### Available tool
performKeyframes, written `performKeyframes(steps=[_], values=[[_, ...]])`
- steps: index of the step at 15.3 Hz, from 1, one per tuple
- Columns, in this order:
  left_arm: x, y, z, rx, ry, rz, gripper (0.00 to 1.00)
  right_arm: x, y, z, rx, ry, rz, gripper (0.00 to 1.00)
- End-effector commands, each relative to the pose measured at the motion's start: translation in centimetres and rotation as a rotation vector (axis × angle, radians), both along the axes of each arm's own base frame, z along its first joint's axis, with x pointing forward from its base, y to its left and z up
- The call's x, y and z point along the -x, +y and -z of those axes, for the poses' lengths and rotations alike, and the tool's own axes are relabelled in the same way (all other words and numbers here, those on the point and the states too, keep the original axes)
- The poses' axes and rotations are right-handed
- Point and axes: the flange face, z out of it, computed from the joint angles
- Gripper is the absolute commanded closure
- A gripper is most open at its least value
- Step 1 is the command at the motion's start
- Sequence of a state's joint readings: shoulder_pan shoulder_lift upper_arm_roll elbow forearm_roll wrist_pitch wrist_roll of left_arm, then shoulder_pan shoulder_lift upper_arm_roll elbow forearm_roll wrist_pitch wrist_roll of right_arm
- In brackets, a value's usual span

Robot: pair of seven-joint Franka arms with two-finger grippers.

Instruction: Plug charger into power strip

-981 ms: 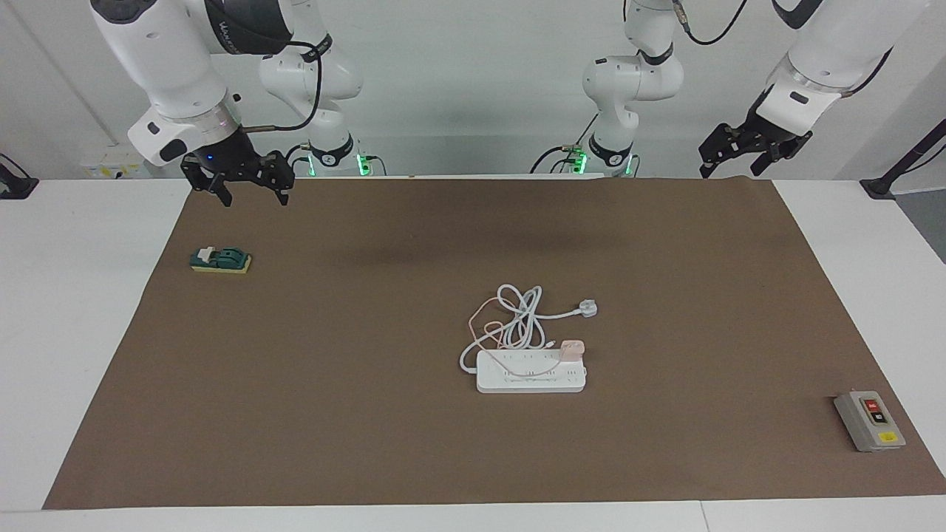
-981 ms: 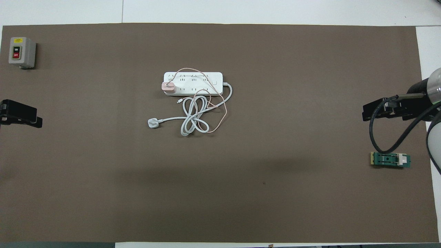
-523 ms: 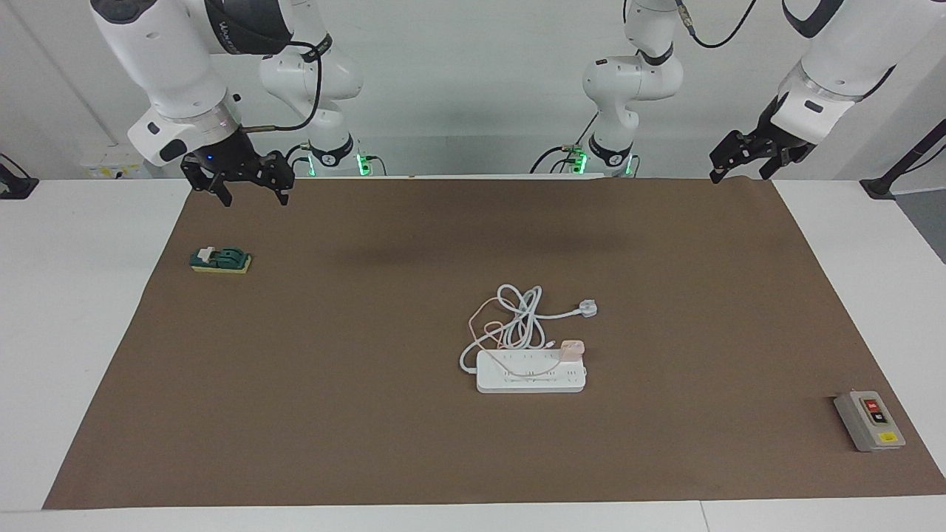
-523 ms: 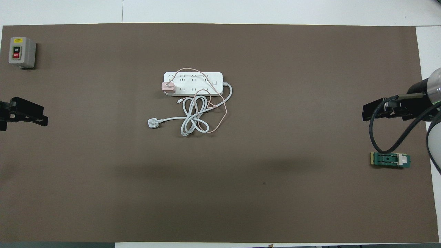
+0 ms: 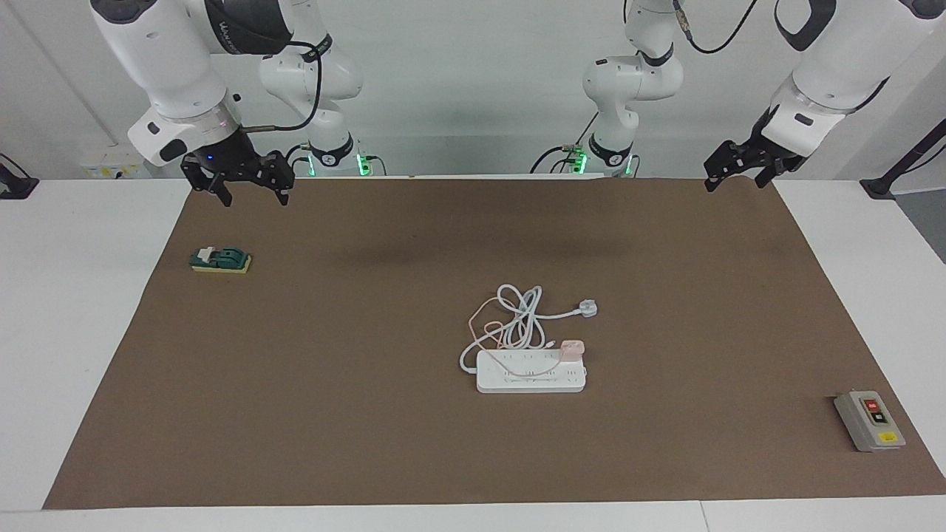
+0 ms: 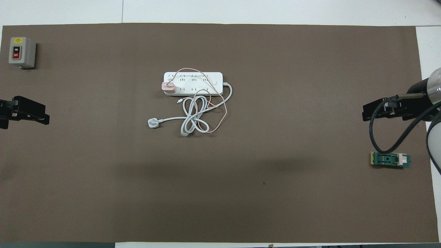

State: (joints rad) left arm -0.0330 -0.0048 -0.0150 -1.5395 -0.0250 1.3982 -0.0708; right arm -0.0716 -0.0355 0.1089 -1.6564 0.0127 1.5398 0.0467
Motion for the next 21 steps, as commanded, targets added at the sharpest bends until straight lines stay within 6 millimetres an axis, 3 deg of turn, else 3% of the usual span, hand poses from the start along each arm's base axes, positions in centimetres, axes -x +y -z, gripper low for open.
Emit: performKeyframes(steps=[1, 7, 12, 14, 21], values=[[-0.2, 0.2, -0.1, -0.018, -0.016, -0.009, 0.00, 0.5, -0.4, -0.1, -0.007, -0.012, 0.017, 0.00], [-0.1, 0.7, -0.1, -0.018, -0.014, -0.018, 0.00, 0.5, -0.3, -0.1, -0.009, -0.013, 0.018, 0.00], [-0.2, 0.0, 0.2, -0.014, -0.016, 0.005, 0.00, 0.4, -0.8, -0.1, -0.008, -0.015, 0.025, 0.00], [-0.2, -0.2, 1.3, -0.014, -0.028, 0.008, 0.00, 0.4, -0.8, -0.1, -0.008, -0.013, 0.025, 0.00], [-0.4, -0.4, 2.0, -0.013, -0.038, 0.010, 0.00, 0.4, -0.8, -0.1, -0.007, -0.012, 0.027, 0.00]])
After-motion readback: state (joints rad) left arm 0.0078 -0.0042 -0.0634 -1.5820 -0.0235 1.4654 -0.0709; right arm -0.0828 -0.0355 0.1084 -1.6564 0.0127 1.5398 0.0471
